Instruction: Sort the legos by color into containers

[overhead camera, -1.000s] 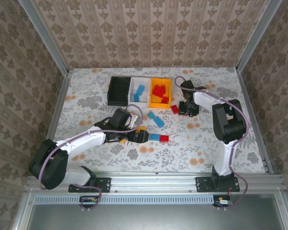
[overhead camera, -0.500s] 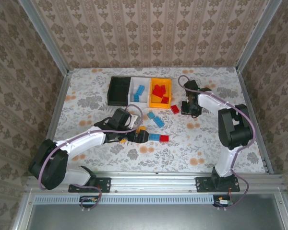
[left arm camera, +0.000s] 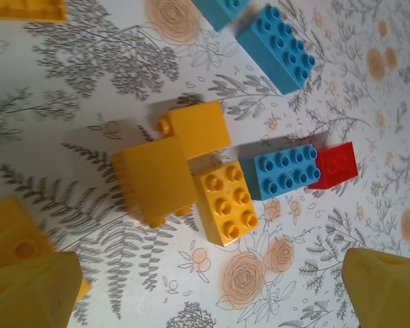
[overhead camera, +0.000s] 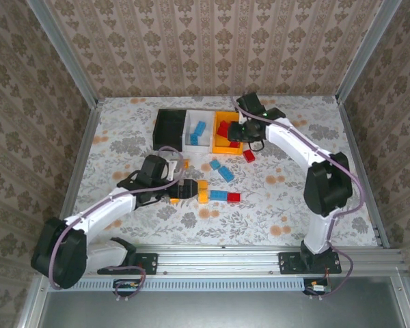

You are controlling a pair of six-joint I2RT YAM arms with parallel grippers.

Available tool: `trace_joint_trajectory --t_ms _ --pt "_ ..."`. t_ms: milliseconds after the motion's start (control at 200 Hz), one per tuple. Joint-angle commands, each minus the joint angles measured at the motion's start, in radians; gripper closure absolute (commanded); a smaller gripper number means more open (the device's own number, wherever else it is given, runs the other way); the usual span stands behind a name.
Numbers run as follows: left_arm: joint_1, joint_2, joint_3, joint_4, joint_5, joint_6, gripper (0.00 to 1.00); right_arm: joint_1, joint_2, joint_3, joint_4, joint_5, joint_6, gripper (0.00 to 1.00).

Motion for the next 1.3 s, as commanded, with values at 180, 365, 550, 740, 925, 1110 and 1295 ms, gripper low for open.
trace_joint_trajectory --t_ms 180,365,550,740,925,1110,1295 --pt "0.058 -0.1 -0.054 -0.047 0.036 -0.008 0.0 -0.001 0.171 0.213 -0.117 0.014 0.015 0.37" --pt "0.078 -0.102 -0.059 -0.039 0.05 -0.004 0.0 0.005 0.051 0.104 -0.076 -0.013 -0.036 0.35" --pt "0.079 -0.091 -0.057 -0.021 0.06 -0.005 0.0 0.016 -0.113 -0.115 -0.15 -0.015 -0.185 0.33" --pt "0.078 -0.074 -0.056 0.003 0.072 -0.016 0.0 0.052 -0.284 -0.41 -0.168 0.004 -0.179 0.25" --pt "0.076 -0.076 -0.056 0.017 0.083 -0.035 0.0 0.144 -0.338 -0.553 -0.105 -0.077 -0.261 0.22" --pt "0.073 -0.097 -0.066 0.009 0.078 -0.048 0.0 0.199 -0.238 -0.545 -0.048 -0.094 -0.268 0.21" --pt "0.073 -0.126 -0.071 -0.032 0.068 -0.037 0.0 0.234 -0.134 -0.511 -0.013 -0.108 -0.265 0.21"
